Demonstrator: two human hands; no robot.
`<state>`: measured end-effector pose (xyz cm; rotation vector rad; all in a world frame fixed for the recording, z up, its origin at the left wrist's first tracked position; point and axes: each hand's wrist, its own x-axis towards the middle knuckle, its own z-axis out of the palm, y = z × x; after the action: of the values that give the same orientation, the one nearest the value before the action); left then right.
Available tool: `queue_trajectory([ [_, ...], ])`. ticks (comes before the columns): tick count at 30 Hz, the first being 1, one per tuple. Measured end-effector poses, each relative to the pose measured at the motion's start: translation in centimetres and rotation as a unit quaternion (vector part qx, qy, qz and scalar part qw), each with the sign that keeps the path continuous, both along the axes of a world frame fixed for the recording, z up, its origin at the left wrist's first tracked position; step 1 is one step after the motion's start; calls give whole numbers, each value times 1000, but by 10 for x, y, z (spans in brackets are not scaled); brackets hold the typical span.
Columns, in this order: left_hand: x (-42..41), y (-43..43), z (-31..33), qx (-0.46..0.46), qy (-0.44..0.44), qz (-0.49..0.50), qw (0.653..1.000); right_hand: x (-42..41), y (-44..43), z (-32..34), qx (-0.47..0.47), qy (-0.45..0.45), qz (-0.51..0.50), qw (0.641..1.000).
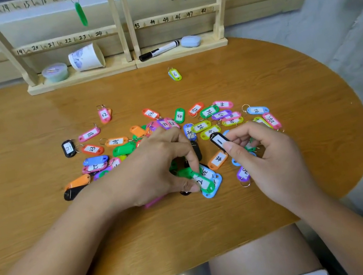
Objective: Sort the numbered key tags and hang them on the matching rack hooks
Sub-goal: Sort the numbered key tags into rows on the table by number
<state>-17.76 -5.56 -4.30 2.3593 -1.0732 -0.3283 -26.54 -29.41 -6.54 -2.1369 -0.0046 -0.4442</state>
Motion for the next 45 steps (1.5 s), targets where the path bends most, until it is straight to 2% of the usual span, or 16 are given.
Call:
queue_trajectory([
  [4, -1, -2, -1, -13, 5, -2, 1000, 3, 3, 5, 14, 14, 6, 1000],
  [8, -2, 0, 4, -54, 24, -1, 998, 7, 6, 10, 69, 21, 13, 997],
  [12, 0, 11, 25, -121, 99, 37, 987, 22, 15, 19, 164, 25, 23, 986],
  [16, 11, 32, 40, -176, 137, 51, 973, 47, 30, 34, 198, 51, 51, 978],
  [22, 35, 82, 52, -252, 164, 154, 941, 98, 69, 53, 255, 116, 121, 952],
  [27, 72, 129, 44, -226, 131, 254, 931, 147, 102, 62, 264, 162, 149, 939],
  [31, 111, 157, 35, -217, 100, 318, 918, 198, 132, 66, 229, 197, 146, 942],
  [35, 146, 174, 25, -247, 103, 389, 882, 254, 165, 59, 74, 194, 125, 970],
  [39, 169, 181, 16, -293, 100, 448, 839, 298, 196, 41, -6, 201, 94, 975],
  [41, 177, 181, 10, -308, 123, 459, 824, 312, 205, 34, -25, 211, 79, 974],
  [45, 189, 177, -2, -321, 152, 453, 818, 325, 210, 24, -25, 239, 73, 968],
])
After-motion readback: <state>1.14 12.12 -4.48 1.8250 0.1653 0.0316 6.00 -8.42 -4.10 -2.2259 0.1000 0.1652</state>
